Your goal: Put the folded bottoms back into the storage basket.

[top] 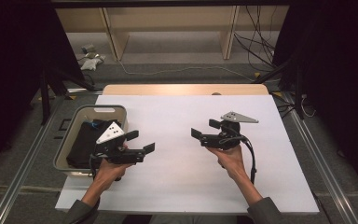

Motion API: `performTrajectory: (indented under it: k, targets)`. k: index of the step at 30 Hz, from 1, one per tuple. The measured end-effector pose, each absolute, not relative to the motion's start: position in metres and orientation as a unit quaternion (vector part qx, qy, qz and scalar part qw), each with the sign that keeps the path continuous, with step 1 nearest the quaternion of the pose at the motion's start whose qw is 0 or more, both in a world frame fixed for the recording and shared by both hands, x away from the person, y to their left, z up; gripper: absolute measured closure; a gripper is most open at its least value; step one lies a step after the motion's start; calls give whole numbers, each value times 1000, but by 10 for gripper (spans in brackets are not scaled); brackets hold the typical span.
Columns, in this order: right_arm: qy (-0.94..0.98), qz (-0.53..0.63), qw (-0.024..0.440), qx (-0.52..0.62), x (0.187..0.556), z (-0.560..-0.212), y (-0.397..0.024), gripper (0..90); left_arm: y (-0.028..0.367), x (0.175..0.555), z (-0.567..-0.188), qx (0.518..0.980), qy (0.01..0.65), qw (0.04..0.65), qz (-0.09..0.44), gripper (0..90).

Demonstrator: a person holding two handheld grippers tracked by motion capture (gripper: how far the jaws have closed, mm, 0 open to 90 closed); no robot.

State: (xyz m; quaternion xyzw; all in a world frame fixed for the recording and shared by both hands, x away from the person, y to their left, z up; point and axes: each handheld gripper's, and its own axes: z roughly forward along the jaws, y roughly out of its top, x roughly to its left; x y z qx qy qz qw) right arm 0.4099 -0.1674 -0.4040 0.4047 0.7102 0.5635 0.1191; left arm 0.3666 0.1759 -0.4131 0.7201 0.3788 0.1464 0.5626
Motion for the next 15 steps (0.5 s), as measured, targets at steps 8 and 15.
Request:
performTrajectory:
  k: [8, 15]
  targets:
    - [716, 561, 127, 397, 399, -408, -174, 95, 174, 362, -416, 722, 369, 567, 149, 116]
    - [716, 560, 133, 396, 394, -413, -177, 95, 171, 358, -418, 722, 361, 570, 154, 110]
